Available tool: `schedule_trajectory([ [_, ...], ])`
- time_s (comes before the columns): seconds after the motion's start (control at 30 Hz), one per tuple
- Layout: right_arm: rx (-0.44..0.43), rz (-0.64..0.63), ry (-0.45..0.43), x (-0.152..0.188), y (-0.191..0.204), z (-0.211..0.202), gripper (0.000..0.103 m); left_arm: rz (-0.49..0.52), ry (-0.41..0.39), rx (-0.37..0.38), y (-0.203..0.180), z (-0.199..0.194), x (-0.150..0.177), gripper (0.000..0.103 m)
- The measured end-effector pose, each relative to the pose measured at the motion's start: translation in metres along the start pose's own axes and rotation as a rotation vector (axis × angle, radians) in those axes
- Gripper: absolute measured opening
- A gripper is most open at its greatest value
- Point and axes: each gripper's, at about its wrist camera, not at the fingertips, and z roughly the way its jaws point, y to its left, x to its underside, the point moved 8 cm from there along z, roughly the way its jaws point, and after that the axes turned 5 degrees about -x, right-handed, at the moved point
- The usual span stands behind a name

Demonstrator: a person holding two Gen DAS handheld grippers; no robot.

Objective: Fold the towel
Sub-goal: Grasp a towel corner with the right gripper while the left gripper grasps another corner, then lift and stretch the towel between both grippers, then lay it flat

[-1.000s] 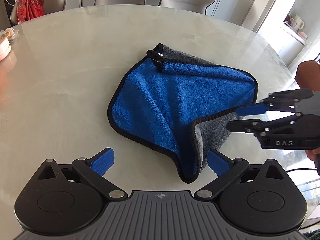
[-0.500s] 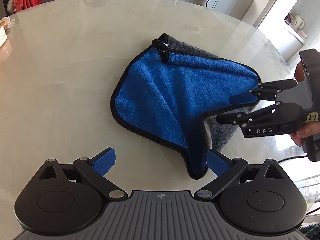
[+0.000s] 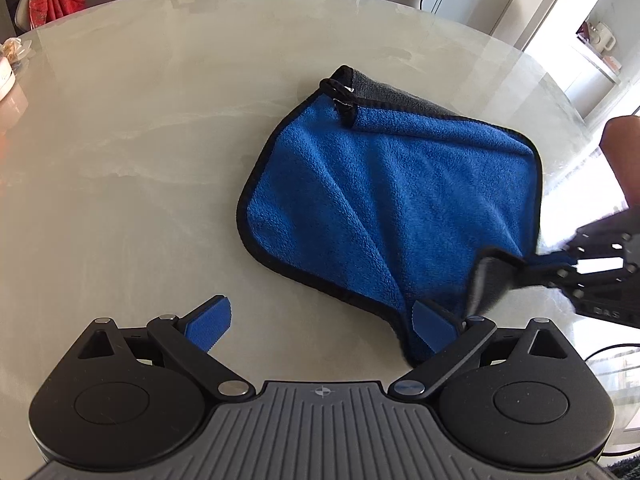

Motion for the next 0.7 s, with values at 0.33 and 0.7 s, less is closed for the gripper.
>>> schedule_trajectory([
  [0.33, 0.155, 0.132, 0.015, 0.036, -0.038, -0.044, 0.003, 0.113, -0.025, -0.008, -0.006, 0.004, -0.015, 0.1],
  [0.7, 0.148, 0.496, -0.293, -0.008, -0.095, -0.05, 0.036, 0.588, -0.315, 0.03, -0.069, 0.024, -0.106, 0.094],
])
